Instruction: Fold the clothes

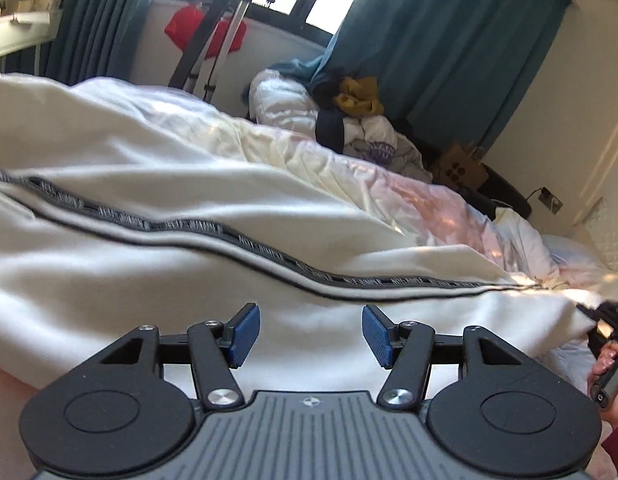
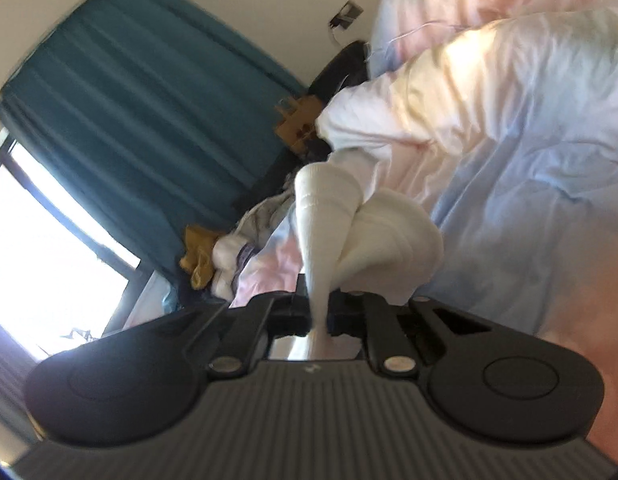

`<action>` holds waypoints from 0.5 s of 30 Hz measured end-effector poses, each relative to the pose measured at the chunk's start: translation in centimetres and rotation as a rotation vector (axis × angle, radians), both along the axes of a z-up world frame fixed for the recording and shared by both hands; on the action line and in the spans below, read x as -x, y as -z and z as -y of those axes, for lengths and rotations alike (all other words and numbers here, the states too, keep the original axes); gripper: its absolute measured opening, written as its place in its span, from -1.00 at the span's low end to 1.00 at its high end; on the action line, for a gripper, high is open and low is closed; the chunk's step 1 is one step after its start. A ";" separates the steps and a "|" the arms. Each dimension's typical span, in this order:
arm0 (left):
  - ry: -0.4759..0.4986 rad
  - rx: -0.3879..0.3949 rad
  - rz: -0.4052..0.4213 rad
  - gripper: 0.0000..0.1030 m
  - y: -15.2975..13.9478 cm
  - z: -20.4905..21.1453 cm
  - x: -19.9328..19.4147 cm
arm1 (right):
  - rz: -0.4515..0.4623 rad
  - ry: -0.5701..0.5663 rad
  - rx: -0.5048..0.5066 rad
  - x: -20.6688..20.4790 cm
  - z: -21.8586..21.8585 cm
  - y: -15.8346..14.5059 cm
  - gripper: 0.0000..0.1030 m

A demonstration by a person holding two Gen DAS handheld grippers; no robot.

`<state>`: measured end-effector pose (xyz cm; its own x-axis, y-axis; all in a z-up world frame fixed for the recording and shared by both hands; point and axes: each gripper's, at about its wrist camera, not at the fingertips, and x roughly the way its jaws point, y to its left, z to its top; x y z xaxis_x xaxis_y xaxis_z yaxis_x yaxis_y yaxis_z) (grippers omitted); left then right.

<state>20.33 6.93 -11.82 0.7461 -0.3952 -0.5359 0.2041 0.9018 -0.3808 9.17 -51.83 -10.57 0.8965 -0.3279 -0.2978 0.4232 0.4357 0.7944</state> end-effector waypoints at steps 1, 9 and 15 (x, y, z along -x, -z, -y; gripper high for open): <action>-0.005 -0.004 0.011 0.16 -0.1 0.1 -0.1 | -0.011 0.019 -0.029 0.2 0.5 0.6 -0.81; -0.050 -0.116 -0.001 0.16 1.2 1.6 -2.3 | -0.157 0.044 -0.157 1.0 2.6 4.9 -0.82; -0.023 -0.204 -0.014 0.17 1.5 2.9 -2.8 | -0.118 -0.021 0.084 0.8 -0.2 0.5 -0.82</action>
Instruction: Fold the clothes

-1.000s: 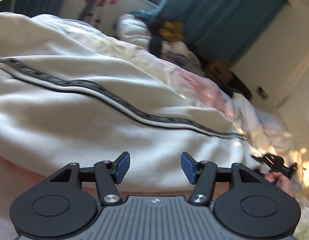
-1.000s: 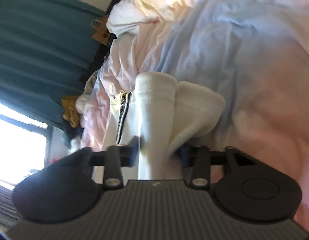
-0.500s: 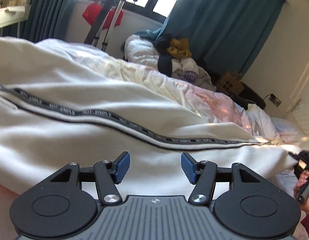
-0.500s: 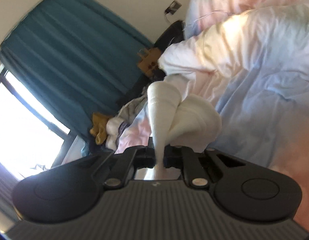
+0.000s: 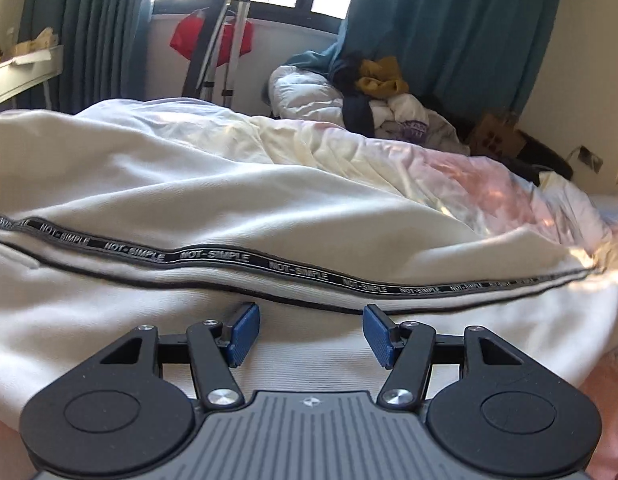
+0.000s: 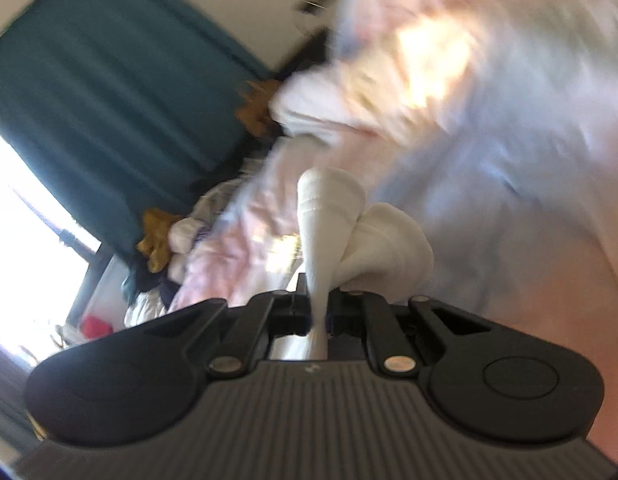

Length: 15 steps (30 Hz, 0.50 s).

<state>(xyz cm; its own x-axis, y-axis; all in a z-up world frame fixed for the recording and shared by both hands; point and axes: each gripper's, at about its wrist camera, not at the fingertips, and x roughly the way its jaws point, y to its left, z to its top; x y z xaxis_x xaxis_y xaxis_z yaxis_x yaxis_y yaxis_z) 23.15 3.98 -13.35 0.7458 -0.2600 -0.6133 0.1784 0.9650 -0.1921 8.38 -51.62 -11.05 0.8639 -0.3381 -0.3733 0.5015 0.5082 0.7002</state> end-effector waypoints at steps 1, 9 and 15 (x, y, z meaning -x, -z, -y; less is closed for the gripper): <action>0.006 -0.002 -0.002 0.17 -0.1 0.1 0.0 | 0.004 -0.016 0.050 -0.2 -0.7 -1.0 -0.82; 0.040 0.037 -0.001 0.17 -1.2 -0.8 -0.3 | 0.043 -0.233 0.481 -2.9 -10.9 -11.2 -0.81; 0.019 0.120 0.001 0.17 -1.8 -2.6 -0.7 | 0.093 -0.438 0.820 -3.8 -22.5 -16.4 -0.81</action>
<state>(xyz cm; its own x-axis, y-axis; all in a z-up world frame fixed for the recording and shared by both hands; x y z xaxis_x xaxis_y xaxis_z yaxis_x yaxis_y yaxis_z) 23.88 6.62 -11.57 0.7408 -0.3458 -0.5758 0.1972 0.9315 -0.3057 12.16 -29.15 5.39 0.9911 -0.1027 -0.0851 0.1085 0.9919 0.0663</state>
